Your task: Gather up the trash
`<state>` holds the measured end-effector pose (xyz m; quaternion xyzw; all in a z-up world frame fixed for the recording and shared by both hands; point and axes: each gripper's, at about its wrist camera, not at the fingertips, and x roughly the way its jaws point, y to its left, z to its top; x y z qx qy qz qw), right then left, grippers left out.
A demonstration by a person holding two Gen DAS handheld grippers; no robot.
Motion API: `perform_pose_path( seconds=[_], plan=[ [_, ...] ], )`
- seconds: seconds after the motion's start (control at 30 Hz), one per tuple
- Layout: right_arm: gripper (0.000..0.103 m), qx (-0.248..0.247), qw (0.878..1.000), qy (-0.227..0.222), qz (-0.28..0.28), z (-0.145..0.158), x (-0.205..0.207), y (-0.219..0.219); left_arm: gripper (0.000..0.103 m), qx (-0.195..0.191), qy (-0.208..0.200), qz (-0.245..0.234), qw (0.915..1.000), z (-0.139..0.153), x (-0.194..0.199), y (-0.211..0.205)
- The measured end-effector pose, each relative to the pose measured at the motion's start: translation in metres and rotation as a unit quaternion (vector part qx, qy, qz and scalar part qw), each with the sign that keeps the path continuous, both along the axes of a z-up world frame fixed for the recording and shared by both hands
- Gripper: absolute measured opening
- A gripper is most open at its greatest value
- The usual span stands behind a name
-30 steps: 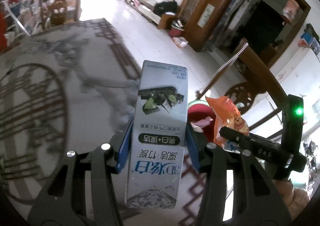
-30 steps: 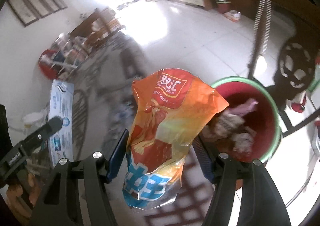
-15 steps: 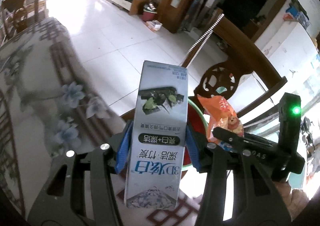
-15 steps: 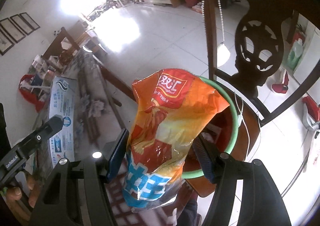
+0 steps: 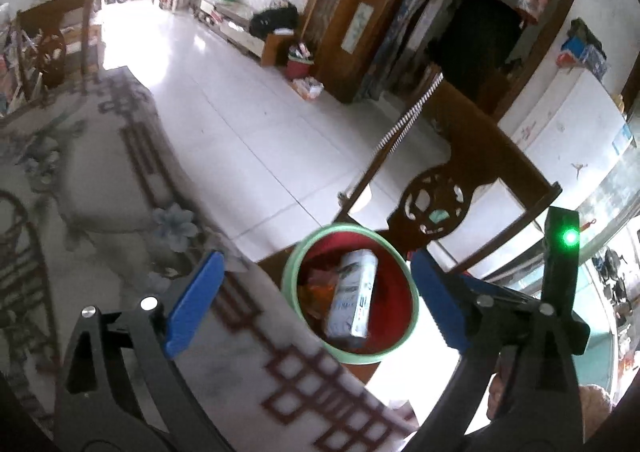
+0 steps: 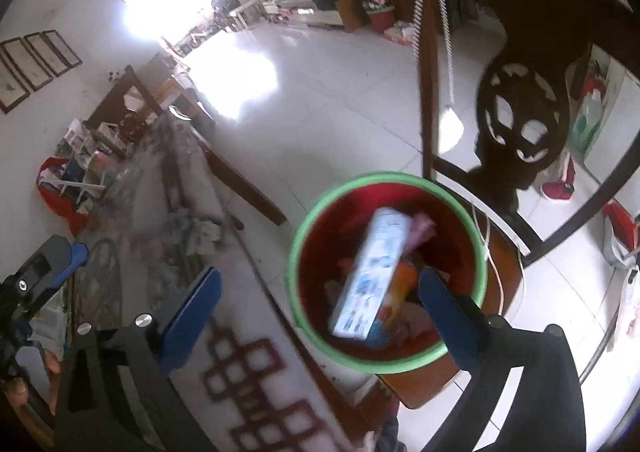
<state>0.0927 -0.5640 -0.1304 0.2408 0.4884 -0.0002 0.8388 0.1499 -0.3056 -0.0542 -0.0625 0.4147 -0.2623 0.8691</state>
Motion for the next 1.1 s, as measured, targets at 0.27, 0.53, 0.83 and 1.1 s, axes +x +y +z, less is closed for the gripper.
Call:
perform_pose_path(
  seconds=[0.27,0.53,0.83,1.1],
  plan=[
    [0.095,-0.054,0.994,-0.091,0.014,0.051,-0.006,0.079,0.097,-0.008,-0.041,0.056,0.9976,0.024,-0.021,0.091],
    [0.096,-0.118,0.939,-0.321,-0.025,0.111,-0.05,0.171,0.098,0.003,-0.139,0.129,0.9818,0.05,-0.063,0.18],
    [0.096,-0.102,0.947,-0.303,0.015,0.106,-0.057,0.24,0.098,0.05,-0.203,0.198,0.9577,0.068,-0.091,0.24],
    [0.096,-0.122,0.948,-0.292,0.043,0.113,-0.074,0.274,0.098,0.01,-0.154,0.176,0.9724,0.059,-0.096,0.263]
  ],
)
